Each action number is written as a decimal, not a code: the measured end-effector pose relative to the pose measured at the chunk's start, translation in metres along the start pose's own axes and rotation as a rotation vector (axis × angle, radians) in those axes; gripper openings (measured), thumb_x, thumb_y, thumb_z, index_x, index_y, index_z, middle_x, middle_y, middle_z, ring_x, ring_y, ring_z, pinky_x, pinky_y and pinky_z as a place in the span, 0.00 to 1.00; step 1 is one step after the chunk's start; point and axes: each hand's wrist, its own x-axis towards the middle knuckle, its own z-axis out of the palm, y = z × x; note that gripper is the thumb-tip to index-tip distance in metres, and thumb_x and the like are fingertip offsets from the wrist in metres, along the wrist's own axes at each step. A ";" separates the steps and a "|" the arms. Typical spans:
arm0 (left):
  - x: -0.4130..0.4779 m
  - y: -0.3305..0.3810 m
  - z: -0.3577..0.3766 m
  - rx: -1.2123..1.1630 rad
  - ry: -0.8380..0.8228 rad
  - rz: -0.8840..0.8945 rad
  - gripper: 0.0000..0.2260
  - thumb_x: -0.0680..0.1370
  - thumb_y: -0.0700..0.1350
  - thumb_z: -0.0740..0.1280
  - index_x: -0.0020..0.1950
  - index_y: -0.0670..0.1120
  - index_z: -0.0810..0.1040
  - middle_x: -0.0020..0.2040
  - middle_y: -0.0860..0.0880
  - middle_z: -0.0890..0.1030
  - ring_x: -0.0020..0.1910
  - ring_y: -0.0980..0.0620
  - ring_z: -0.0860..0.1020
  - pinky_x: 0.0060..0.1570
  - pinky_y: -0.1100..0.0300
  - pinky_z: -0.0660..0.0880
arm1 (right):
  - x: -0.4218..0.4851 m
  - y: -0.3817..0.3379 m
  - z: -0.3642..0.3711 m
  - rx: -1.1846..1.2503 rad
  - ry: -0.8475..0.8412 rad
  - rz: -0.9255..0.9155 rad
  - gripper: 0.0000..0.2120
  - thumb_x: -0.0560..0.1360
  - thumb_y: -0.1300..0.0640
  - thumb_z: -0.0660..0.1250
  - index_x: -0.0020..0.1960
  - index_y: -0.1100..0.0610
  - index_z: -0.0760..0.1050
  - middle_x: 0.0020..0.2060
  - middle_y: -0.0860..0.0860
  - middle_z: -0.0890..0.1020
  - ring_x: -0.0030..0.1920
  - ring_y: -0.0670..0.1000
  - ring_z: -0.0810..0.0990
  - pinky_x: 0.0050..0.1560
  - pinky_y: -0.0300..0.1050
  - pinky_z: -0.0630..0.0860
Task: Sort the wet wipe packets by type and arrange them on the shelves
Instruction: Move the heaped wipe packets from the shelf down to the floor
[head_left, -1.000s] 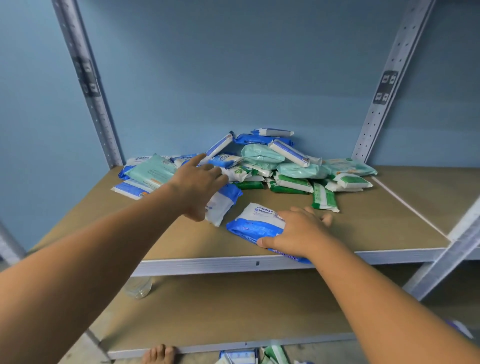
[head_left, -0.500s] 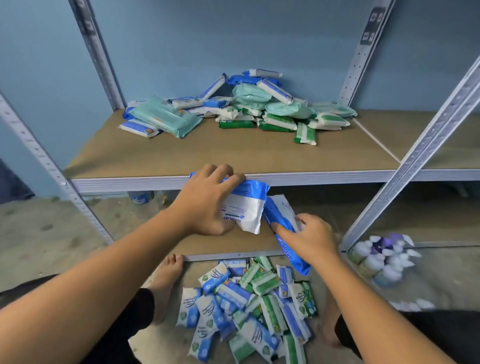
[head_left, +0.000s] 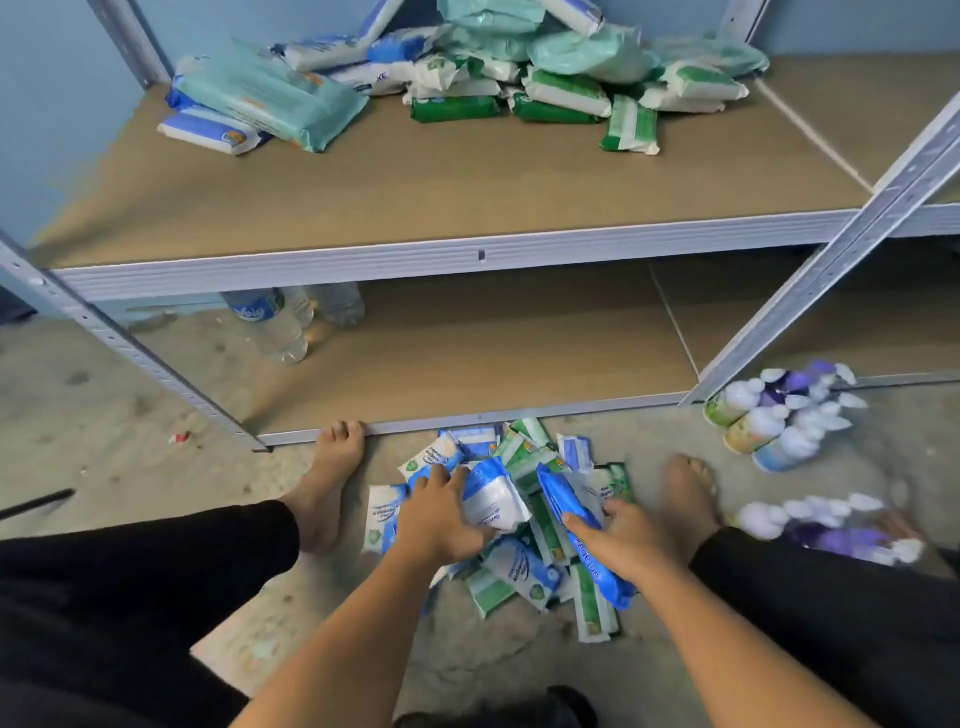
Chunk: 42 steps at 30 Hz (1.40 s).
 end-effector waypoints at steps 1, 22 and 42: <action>0.003 -0.003 0.011 0.018 -0.015 -0.011 0.43 0.69 0.70 0.66 0.79 0.53 0.59 0.70 0.48 0.66 0.69 0.42 0.67 0.64 0.47 0.71 | 0.002 0.000 0.004 -0.074 0.002 -0.001 0.36 0.63 0.22 0.62 0.56 0.49 0.78 0.48 0.48 0.84 0.48 0.52 0.83 0.50 0.46 0.80; 0.035 -0.031 0.069 0.091 -0.158 0.019 0.42 0.76 0.67 0.63 0.81 0.60 0.40 0.78 0.48 0.58 0.73 0.43 0.63 0.65 0.49 0.71 | 0.058 0.018 0.066 -0.339 -0.168 0.022 0.39 0.76 0.37 0.62 0.80 0.43 0.47 0.77 0.56 0.51 0.74 0.61 0.61 0.67 0.57 0.72; -0.015 -0.014 -0.252 -0.012 0.412 0.420 0.24 0.75 0.53 0.66 0.71 0.51 0.72 0.63 0.52 0.76 0.58 0.51 0.77 0.59 0.57 0.75 | -0.026 -0.232 -0.096 0.130 0.559 -0.865 0.16 0.73 0.54 0.67 0.59 0.55 0.79 0.54 0.51 0.76 0.53 0.56 0.78 0.51 0.49 0.77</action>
